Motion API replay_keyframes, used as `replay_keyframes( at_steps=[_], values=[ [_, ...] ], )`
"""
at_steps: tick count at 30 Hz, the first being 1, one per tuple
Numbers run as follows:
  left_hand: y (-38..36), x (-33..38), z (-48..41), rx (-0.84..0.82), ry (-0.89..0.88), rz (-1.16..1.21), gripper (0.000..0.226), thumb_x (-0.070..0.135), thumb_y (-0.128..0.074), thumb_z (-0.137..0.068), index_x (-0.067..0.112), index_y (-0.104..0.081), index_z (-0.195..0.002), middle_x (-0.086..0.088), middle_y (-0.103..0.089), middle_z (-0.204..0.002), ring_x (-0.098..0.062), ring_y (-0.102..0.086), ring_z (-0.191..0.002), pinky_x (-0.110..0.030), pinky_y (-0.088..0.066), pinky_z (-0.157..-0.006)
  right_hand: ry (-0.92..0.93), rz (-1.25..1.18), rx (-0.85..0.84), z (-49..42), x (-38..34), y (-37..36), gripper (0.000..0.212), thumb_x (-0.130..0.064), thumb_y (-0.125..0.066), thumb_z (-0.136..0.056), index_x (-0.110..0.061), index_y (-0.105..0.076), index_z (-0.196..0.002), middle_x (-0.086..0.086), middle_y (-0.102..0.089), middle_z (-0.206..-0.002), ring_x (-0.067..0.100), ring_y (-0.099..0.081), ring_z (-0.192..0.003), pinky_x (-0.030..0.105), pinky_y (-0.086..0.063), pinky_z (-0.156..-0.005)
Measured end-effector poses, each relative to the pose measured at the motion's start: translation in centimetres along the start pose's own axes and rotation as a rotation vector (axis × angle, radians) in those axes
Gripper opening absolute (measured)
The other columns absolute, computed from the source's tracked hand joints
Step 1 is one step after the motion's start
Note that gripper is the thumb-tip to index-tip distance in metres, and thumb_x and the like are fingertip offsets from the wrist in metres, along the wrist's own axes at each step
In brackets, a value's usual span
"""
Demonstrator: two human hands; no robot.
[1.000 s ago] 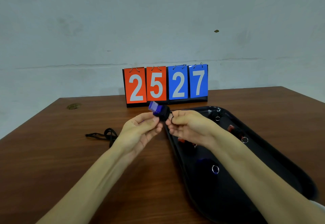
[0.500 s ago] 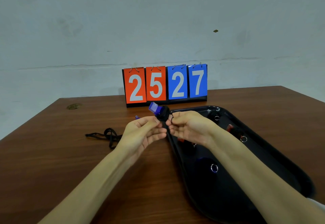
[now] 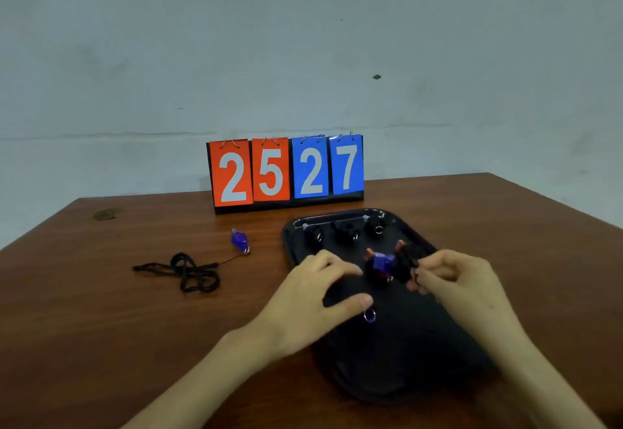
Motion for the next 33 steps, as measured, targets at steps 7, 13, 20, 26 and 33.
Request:
replay_keyframes(
  at_steps=[7, 13, 20, 26, 33],
  values=[
    [-2.5, 0.5, 0.3, -0.034, -0.111, -0.172, 0.042, 0.051, -0.052, -0.087, 0.031, -0.052, -0.124, 0.018, -0.048, -0.115, 0.002, -0.039, -0.105, -0.015, -0.032, -0.095, -0.004, 0.386, 0.132, 3.5, 3.1, 1.0, 0.009, -0.033, -0.065, -0.082, -0.032, -0.065, -0.073, -0.017, -0.065, -0.063, 0.000, -0.059, -0.060, 0.019, -0.043, -0.055],
    [-2.8, 0.4, 0.5, -0.018, -0.148, -0.164, 0.043, 0.049, -0.053, -0.085, 0.032, -0.051, -0.124, 0.019, -0.049, -0.116, 0.003, -0.040, -0.107, -0.014, -0.032, -0.094, 0.035, 0.484, 0.110, 4.8, 2.8, 1.4, 0.017, -0.046, -0.054, -0.086, -0.038, -0.063, -0.073, -0.017, -0.064, -0.061, 0.002, -0.059, -0.058, 0.020, -0.048, -0.054],
    [0.7, -1.2, -0.5, 0.179, 0.057, 0.042, 0.026, 0.041, -0.056, -0.088, 0.028, -0.061, -0.109, 0.016, -0.053, -0.104, 0.002, -0.048, -0.097, -0.012, -0.036, -0.084, 0.211, 0.377, 0.045, 3.1, 2.7, 0.3, 0.025, -0.037, -0.065, -0.083, -0.035, -0.060, -0.108, -0.023, -0.055, -0.096, -0.002, -0.052, -0.091, 0.011, -0.037, -0.072],
    [5.5, -10.0, -1.8, 0.402, 0.573, -0.234, 0.022, 0.013, -0.058, -0.089, 0.018, -0.061, -0.110, -0.008, -0.052, -0.124, -0.022, -0.048, -0.115, -0.035, -0.043, -0.094, 0.225, 0.467, -0.024, 3.1, 2.8, -0.9, 0.017, -0.035, -0.067, -0.081, -0.040, -0.060, -0.096, -0.026, -0.056, -0.088, -0.011, -0.053, -0.079, 0.003, -0.038, -0.061],
    [5.3, -13.0, -2.9, 0.224, 0.887, -0.559, 0.071, 0.066, -0.039, -0.086, 0.008, -0.049, -0.124, -0.017, -0.050, -0.129, -0.033, -0.046, -0.120, -0.046, -0.037, -0.099, 0.280, 0.330, 0.068, 2.5, 1.7, -0.6, 0.030, -0.044, -0.066, -0.079, -0.036, -0.060, -0.107, -0.029, -0.054, -0.097, -0.006, -0.050, -0.092, 0.010, -0.036, -0.076]
  ],
)
Point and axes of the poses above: each hand's wrist, its own z-axis away from the middle knuckle, its own y-axis out of the back of the hand, x = y × z, the point moved 1 cm from there along -z, towards the middle knuckle
